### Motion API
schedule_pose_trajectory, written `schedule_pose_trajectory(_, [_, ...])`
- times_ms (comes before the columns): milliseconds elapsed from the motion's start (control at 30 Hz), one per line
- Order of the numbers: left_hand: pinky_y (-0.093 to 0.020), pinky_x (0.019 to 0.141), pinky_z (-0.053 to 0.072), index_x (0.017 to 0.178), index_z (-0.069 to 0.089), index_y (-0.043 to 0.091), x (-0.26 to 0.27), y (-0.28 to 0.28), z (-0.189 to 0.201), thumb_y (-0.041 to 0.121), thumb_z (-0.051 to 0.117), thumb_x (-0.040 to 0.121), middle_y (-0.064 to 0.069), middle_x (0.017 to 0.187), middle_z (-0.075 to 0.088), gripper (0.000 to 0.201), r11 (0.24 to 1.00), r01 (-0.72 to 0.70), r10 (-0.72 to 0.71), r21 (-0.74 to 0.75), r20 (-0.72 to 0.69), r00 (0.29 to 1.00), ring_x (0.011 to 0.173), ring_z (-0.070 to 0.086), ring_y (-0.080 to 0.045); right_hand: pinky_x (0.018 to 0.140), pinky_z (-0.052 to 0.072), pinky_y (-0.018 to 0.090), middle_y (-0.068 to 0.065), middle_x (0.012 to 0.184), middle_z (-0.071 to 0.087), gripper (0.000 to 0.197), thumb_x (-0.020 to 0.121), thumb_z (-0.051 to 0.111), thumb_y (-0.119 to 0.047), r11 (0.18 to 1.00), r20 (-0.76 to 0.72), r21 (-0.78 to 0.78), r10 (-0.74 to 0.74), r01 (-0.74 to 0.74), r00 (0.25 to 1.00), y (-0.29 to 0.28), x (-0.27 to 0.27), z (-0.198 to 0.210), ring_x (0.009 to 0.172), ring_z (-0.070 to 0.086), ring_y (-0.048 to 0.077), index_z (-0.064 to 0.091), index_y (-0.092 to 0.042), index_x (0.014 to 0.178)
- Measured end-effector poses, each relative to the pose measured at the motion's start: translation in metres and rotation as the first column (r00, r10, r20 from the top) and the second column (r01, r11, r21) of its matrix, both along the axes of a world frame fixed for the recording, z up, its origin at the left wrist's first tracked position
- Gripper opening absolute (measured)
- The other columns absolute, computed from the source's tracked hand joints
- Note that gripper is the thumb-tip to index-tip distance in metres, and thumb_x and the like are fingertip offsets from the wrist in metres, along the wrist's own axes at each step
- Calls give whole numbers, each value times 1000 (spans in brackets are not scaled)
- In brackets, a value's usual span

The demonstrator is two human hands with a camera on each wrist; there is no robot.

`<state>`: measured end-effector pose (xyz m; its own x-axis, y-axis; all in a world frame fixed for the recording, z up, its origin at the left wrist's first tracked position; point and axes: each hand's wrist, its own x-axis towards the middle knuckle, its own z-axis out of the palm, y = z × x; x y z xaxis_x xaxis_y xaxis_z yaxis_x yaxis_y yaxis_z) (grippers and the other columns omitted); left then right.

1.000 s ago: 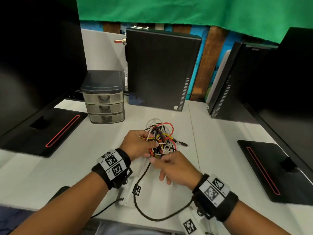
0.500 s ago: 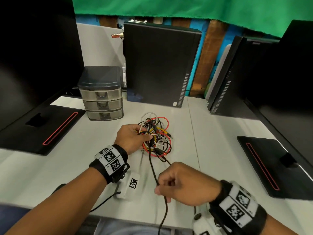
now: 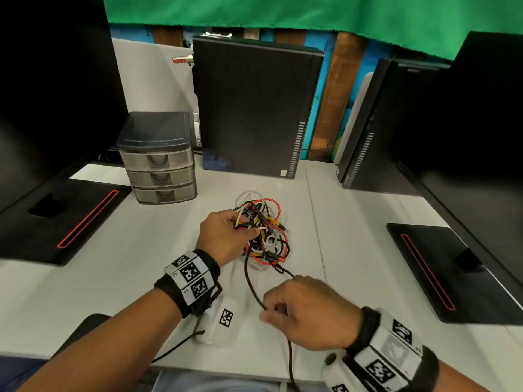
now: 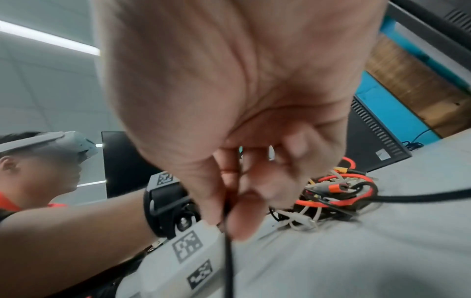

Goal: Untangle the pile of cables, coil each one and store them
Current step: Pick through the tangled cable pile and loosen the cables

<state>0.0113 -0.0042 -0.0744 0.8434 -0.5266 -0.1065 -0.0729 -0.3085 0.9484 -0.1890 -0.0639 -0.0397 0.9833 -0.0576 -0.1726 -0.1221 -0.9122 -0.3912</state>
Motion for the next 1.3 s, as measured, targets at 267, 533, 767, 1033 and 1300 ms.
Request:
schedule_pose_trajectory(267, [-39, 69, 63, 82, 72, 25, 0, 1, -1, 22, 90, 69, -2, 78, 75, 22, 1000, 11, -11, 3, 30, 999, 71, 74, -20, 58, 37, 28, 3, 57, 45, 40, 98, 57, -37, 985, -10, 17, 169, -169, 985, 2, -9, 10, 59, 40, 22, 47, -12, 68])
schedule_pose_trajectory(533, [-36, 84, 60, 93, 72, 29, 4, 1, -6, 20, 84, 77, 7, 82, 74, 22, 1000, 8, -9, 8, 70, 998, 82, 71, -14, 67, 36, 20, -2, 78, 60, 28, 96, 58, -38, 966, -46, 138, 227, -219, 973, 19, -7, 8, 73, 52, 14, 61, -18, 77])
schedule_pose_trajectory(767, [-48, 83, 60, 87, 70, 27, 11, 1, -7, 15, 82, 80, -5, 86, 75, 18, 998, 21, -22, -59, -17, 1000, 84, 74, -28, 62, 39, 20, 4, 62, 55, 32, 97, 66, -26, 852, 157, 523, -70, -23, 985, -12, -20, 32, 60, 46, 5, 65, -3, 73])
schedule_pose_trajectory(1033, [-49, 76, 62, 78, 70, 27, 31, 2, -5, 20, 80, 81, 1, 80, 77, 13, 979, -169, 161, -110, -78, 984, 77, 75, -24, 51, 37, 17, -4, 53, 51, 19, 92, 66, -25, 798, 314, 490, -537, 351, 783, -82, -43, 45, 49, 39, 6, 76, -18, 77])
schedule_pose_trajectory(1300, [-48, 75, 62, 93, 67, 24, 50, 15, 7, 18, 76, 87, -12, 98, 76, 13, 984, -151, 136, -93, -146, 980, 81, 75, -27, 47, 39, 14, 1, 54, 56, 16, 93, 66, -23, 697, 348, 527, -698, 485, 625, -99, -56, 59, 47, 44, 8, 76, -17, 81])
